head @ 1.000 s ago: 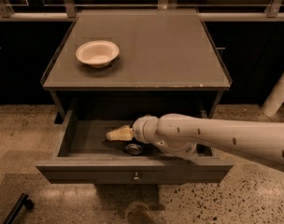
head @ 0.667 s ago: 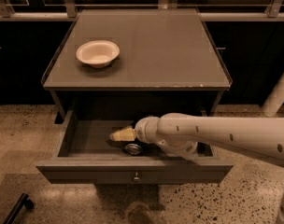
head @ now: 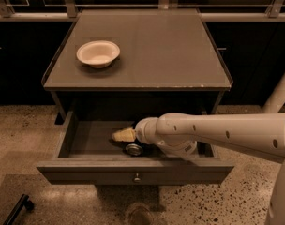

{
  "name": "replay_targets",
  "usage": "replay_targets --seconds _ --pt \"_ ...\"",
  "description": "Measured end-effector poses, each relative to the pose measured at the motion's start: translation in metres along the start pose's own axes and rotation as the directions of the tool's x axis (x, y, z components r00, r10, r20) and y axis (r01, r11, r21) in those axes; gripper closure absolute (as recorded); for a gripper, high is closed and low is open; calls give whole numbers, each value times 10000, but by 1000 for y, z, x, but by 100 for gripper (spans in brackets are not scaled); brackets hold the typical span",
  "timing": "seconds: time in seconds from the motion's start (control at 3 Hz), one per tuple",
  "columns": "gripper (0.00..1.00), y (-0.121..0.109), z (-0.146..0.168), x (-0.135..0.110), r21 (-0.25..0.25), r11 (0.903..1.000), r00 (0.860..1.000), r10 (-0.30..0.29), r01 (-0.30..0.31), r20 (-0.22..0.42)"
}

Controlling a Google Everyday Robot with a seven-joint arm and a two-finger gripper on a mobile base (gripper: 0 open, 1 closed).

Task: Pick pepsi can from top drawer and place on counter

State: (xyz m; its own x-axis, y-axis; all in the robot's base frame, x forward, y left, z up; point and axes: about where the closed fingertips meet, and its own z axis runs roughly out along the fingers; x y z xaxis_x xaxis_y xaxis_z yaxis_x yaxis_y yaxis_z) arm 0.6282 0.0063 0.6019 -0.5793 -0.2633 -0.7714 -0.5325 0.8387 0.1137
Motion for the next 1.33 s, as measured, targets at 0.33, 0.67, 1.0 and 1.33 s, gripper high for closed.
replay_targets --seconds 0.33,0.67,1.0,1.33 --pt "42 0 0 0 0 10000 10000 0 0 0" --pt "66 0 0 0 -1 10000 10000 0 0 0" --pt "89 0 0 0 -1 10000 10000 0 0 0" --pt "100 0 0 0 -1 10000 10000 0 0 0"
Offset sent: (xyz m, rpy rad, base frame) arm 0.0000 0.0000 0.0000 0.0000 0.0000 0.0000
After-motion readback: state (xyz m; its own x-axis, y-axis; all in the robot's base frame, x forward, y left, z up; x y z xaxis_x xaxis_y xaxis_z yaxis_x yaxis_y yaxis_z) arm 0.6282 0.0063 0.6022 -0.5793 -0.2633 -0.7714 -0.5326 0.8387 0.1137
